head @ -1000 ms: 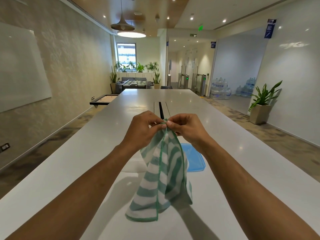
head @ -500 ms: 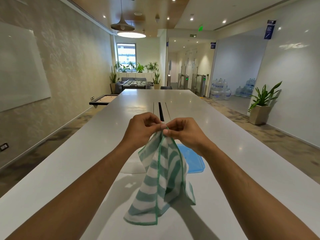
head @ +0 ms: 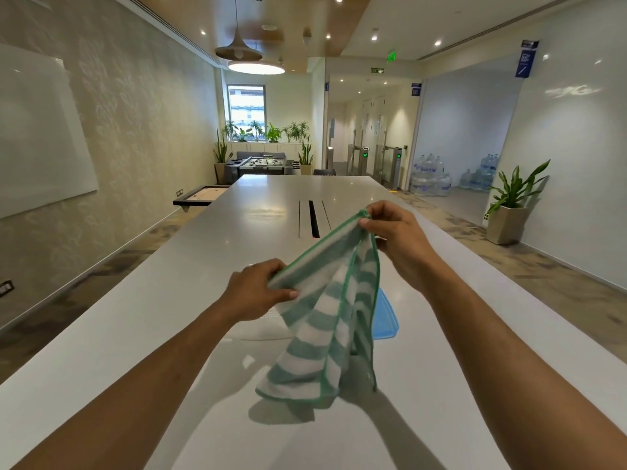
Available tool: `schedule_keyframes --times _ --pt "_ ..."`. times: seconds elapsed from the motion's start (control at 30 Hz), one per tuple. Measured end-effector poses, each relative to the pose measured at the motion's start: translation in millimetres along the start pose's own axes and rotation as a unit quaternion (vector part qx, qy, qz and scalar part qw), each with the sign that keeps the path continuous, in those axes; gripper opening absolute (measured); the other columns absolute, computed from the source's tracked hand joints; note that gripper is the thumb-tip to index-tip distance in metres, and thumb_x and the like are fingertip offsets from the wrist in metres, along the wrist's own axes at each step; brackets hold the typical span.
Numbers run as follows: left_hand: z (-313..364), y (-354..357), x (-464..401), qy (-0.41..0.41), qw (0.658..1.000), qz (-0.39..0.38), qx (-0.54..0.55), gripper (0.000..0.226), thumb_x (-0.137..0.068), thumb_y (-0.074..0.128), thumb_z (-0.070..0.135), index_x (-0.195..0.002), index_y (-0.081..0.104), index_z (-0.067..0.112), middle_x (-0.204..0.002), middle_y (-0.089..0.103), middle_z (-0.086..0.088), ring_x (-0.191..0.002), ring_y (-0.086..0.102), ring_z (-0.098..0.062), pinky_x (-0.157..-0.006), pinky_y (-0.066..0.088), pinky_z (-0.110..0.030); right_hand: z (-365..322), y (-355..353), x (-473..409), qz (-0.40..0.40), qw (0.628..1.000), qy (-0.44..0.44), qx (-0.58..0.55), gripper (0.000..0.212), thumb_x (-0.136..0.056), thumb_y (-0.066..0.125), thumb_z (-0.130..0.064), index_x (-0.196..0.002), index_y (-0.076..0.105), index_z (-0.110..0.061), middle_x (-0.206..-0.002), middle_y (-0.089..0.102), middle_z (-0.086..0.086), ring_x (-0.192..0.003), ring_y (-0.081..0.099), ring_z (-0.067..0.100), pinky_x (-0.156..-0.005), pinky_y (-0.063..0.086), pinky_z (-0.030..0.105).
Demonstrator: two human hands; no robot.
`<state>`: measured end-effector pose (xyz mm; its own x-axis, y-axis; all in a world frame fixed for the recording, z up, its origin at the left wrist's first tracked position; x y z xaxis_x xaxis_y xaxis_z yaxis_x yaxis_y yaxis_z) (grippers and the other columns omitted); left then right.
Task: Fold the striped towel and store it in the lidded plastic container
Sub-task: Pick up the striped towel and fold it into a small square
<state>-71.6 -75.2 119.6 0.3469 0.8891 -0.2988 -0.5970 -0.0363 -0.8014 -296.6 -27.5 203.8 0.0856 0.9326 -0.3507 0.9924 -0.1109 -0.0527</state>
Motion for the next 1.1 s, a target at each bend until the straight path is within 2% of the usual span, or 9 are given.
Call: schedule_keyframes --times 0.17,0.33,0.43,0.57,0.73,0.8,0.87,0.93,1.1 --pt "-13.5 -35.2 2.0 0.018 0.985 0.135 -0.104 0.033 -0.083 0.069 0.046 -0.107 0.068 0.023 -0.099 0.068 0.000 -0.100 0.055 -0.024 -0.078 0.027 -0.035 -0.9 -29.3 1.2 0.053 0.999 -0.008 0.006 0.022 -0.094 0.052 0.003 -0.080 0.056 -0.013 -0.082 0.054 0.007 -0.084 0.051 0.024 -0.083 0.046 0.043" --pt "1.6 -65.7 -3.6 0.037 0.973 0.191 -0.124 0.031 -0.084 0.069 0.041 -0.102 0.071 0.016 -0.109 0.061 -0.006 -0.109 0.046 -0.028 -0.085 0.032 -0.040 6.0 -43.1 5.6 0.084 0.996 0.005 -0.016 0.023 -0.096 0.049 0.001 -0.081 0.054 -0.016 -0.091 0.055 0.007 -0.093 0.052 0.025 -0.098 0.047 0.050" --pt "5.8 -78.1 -6.2 0.030 0.984 0.175 -0.009 0.018 -0.081 0.075 0.028 -0.093 0.065 0.018 -0.112 0.058 -0.005 -0.108 0.050 -0.023 -0.089 0.042 -0.037 6.1 -52.7 6.6 0.115 0.993 0.007 -0.028 0.022 -0.096 0.049 0.002 -0.084 0.055 -0.015 -0.093 0.057 0.006 -0.095 0.053 0.024 -0.098 0.048 0.051" --pt "7.2 -86.8 -8.6 -0.026 0.983 0.138 0.121 0.018 -0.078 0.076 0.011 -0.074 0.061 0.020 -0.081 0.067 -0.002 -0.081 0.062 -0.020 -0.064 0.045 -0.026 2.4 -53.1 7.6 0.105 0.994 0.009 -0.019 0.019 -0.097 0.048 0.001 -0.086 0.055 -0.013 -0.095 0.060 0.006 -0.097 0.055 0.023 -0.095 0.050 0.047" --pt "20.5 -103.8 -2.1 0.039 0.892 0.080 0.442 0.023 -0.078 0.072 -0.001 -0.076 0.060 0.019 -0.070 0.068 0.005 -0.074 0.067 -0.014 -0.064 0.058 -0.027 -4.9 -61.6 9.4 0.035 0.986 0.004 -0.165 0.019 -0.097 0.046 0.002 -0.102 0.058 -0.011 -0.097 0.068 0.003 -0.092 0.068 0.018 -0.073 0.058 0.034" --pt "24.2 -106.4 -2.5 0.036 0.913 0.107 0.392 0.024 -0.078 0.075 0.004 -0.081 0.059 0.022 -0.079 0.068 0.002 -0.076 0.066 -0.015 -0.063 0.058 -0.030 -2.4 -63.6 9.1 0.066 0.997 -0.006 -0.029 0.018 -0.096 0.047 0.004 -0.103 0.056 -0.009 -0.094 0.066 0.005 -0.092 0.064 0.023 -0.074 0.059 0.040" --pt "24.2 -104.4 -3.1 0.023 0.956 0.173 0.236 0.029 -0.077 0.077 0.007 -0.082 0.057 0.027 -0.084 0.063 0.001 -0.073 0.061 -0.015 -0.066 0.056 -0.031 1.1 -63.6 9.0 0.099 0.988 -0.029 0.115 0.020 -0.094 0.049 0.004 -0.103 0.060 -0.010 -0.099 0.065 0.008 -0.095 0.062 0.025 -0.082 0.057 0.049" --pt "25.1 -100.4 -2.4 0.020 0.960 0.215 0.176 0.031 -0.078 0.076 0.009 -0.084 0.057 0.033 -0.086 0.061 0.003 -0.072 0.058 -0.012 -0.069 0.052 -0.028 5.2 -61.0 10.4 0.096 0.985 -0.029 0.143 0.023 -0.095 0.051 -0.001 -0.103 0.065 -0.018 -0.107 0.067 0.005 -0.101 0.064 0.023 -0.087 0.057 0.051" --pt "24.9 -95.9 -3.4 0.028 0.954 0.229 0.190 0.029 -0.082 0.074 0.009 -0.098 0.064 0.032 -0.100 0.067 0.000 -0.089 0.062 -0.013 -0.077 0.050 -0.020 5.1 -64.2 9.3 0.101 0.973 -0.027 0.206 0.029 -0.091 0.055 -0.006 -0.093 0.067 -0.033 -0.099 0.067 -0.007 -0.099 0.063 0.017 -0.085 0.057 0.042"
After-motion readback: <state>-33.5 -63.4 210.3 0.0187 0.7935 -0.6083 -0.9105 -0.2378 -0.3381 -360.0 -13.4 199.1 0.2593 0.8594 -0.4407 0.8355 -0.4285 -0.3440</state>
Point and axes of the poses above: each hand's wrist, its own x-axis away from the middle knuckle, its own y-axis out of the palm, z = x × y, the point moved 6 cm from there along -x, towards the middle knuckle
